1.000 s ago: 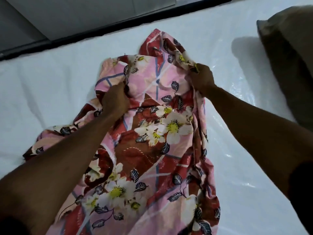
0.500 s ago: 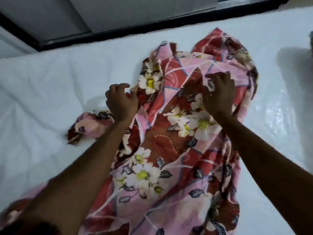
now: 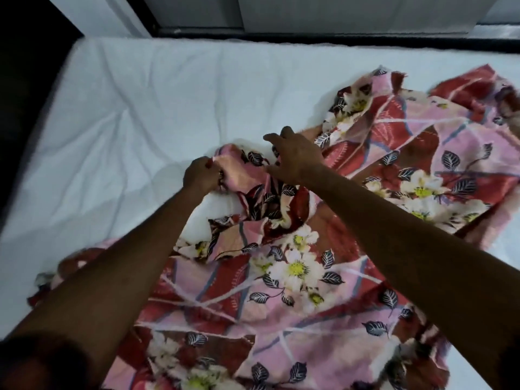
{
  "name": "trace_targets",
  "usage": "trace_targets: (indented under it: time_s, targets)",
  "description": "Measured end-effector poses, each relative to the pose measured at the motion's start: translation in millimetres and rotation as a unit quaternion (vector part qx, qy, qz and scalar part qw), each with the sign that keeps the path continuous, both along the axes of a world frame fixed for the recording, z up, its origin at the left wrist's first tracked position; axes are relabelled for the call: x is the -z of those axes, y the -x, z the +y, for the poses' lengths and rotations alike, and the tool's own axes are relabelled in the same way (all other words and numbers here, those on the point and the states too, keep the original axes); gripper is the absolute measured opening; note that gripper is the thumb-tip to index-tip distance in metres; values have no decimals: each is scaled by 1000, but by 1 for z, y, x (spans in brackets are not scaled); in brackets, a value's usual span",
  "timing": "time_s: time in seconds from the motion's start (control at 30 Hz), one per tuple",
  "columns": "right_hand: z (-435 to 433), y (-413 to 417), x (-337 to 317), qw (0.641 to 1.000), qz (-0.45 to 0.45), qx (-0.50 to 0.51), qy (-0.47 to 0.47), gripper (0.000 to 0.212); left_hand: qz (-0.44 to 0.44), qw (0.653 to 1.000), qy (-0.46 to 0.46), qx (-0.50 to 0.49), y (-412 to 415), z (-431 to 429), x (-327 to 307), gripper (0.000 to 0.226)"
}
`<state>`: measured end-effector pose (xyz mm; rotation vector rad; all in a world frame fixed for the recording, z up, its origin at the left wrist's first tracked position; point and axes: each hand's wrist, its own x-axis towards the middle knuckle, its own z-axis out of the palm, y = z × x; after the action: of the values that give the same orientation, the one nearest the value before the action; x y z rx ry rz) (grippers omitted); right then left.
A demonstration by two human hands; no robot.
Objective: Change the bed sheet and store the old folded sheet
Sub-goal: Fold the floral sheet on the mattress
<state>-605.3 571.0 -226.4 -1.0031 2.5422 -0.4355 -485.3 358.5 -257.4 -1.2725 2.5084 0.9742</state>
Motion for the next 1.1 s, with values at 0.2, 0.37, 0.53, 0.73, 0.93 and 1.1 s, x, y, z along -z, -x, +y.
trace_targets:
  time_s: [0.2, 0.37, 0.53, 0.73, 0.93, 1.1]
  targets:
    - [-62, 7, 1, 992, -101, 7, -80, 79, 168, 965, -97, -176, 39, -51, -32, 22]
    - [-116, 25, 11, 990, -135, 43, -27, 24, 271, 927, -163, -202, 97, -115, -51, 17]
    - [-177, 52, 8, 972, -174, 107, 112, 35, 292, 954, 32, -51, 167, -179, -55, 30]
    - [-206, 67, 48, 994, -86, 66, -2, 24, 283, 956, 5, 78, 198, -205, -49, 83]
    - [-226, 128, 33, 928, -52, 304, 208, 31, 294, 942, 144, 80, 69, -118, 9, 71]
    - [-226, 155, 24, 933, -125, 203, 270, 50, 38, 971, 206, 114, 24, -108, 29, 80]
